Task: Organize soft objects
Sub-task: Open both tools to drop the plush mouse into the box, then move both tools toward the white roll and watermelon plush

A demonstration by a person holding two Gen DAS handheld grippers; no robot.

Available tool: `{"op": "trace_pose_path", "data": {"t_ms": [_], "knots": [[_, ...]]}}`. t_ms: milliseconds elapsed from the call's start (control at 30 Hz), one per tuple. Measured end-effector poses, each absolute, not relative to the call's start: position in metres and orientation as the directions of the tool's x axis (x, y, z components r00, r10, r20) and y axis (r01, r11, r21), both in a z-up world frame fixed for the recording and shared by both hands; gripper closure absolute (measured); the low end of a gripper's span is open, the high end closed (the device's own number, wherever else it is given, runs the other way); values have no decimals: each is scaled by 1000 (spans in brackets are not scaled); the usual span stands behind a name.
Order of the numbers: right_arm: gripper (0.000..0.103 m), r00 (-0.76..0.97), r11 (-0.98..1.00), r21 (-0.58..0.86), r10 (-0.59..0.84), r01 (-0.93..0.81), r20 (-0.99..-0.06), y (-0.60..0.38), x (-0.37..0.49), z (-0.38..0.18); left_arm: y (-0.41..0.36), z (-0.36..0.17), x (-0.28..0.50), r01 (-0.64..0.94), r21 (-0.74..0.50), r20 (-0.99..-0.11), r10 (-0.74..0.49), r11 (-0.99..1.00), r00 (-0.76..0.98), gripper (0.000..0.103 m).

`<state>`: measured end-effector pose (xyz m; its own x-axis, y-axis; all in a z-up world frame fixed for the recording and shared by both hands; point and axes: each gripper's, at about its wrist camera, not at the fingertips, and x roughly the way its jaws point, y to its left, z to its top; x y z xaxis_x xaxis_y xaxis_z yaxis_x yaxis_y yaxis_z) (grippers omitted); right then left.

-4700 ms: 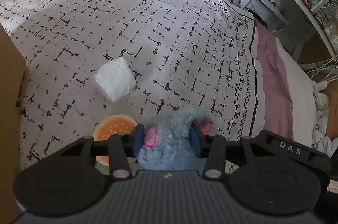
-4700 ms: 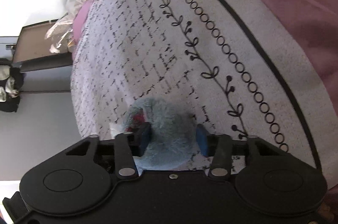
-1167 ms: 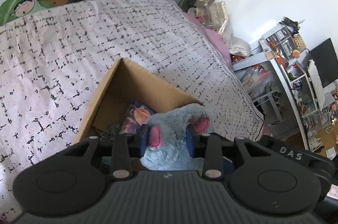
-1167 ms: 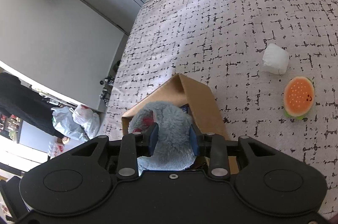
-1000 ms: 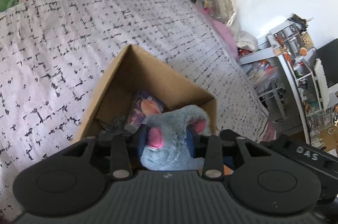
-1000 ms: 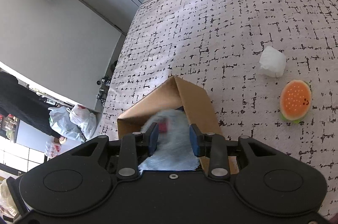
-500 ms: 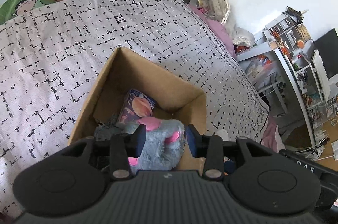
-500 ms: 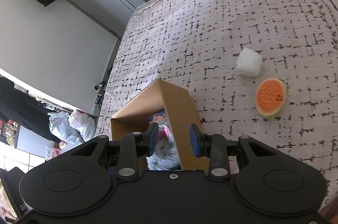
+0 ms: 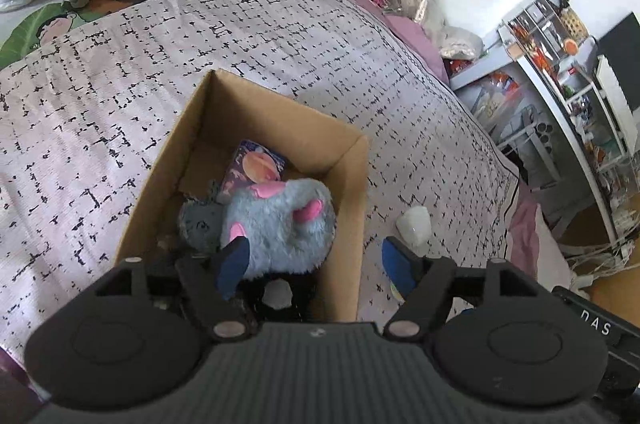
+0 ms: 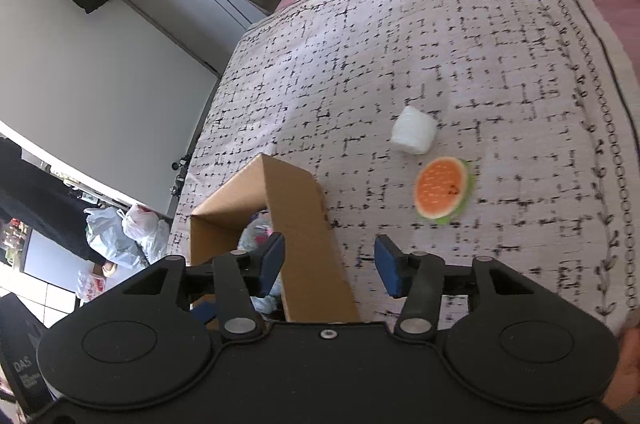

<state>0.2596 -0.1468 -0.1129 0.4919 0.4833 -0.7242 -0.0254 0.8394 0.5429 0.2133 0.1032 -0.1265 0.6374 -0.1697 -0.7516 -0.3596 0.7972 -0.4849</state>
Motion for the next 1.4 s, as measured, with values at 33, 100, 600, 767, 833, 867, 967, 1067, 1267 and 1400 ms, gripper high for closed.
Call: {"op": "trace_pose_path", "data": {"t_ms": [33, 100, 600, 767, 833, 867, 967, 1067, 1267, 1400], "knots": [[53, 491, 842, 539, 480, -24, -727, -150, 258, -113, 100, -125, 212, -357, -479, -754, -169, 802, 634, 30], [52, 491, 842, 539, 478, -21, -728, -158, 256, -113, 94, -122, 211, -350, -468, -759, -167, 811, 630, 27], [23, 523, 878, 479, 411, -6, -747, -198, 247, -112, 40, -103, 211, -272, -326, -797, -108, 906, 594, 22], [17, 530, 887, 461, 391, 1, -753, -208, 249, -114, 24, -100, 216, -252, -264, -808, -70, 931, 585, 22], [16, 536, 886, 464, 386, 11, -751, -214, 252, -116, 18, -99, 220, -244, -248, -811, -63, 938, 582, 22], [16, 538, 884, 468, 387, 16, -749, -217, 253, -117, 15, -98, 222, -240, -239, -811, -58, 941, 582, 22], [16, 539, 875, 483, 393, 31, -745, -224, 257, -121, 7, -97, 229, -235, -223, -811, -46, 946, 583, 22], [16, 536, 867, 497, 399, 46, -744, -229, 263, -127, -1, -96, 236, -227, -209, -812, -39, 951, 582, 22], [16, 523, 864, 497, 389, 77, -758, -233, 277, -135, -17, -97, 253, -220, -167, -821, -12, 961, 571, 22], [16, 515, 866, 489, 373, 106, -772, -236, 291, -135, -22, -98, 267, -224, -153, -826, -1, 962, 563, 22]]}}
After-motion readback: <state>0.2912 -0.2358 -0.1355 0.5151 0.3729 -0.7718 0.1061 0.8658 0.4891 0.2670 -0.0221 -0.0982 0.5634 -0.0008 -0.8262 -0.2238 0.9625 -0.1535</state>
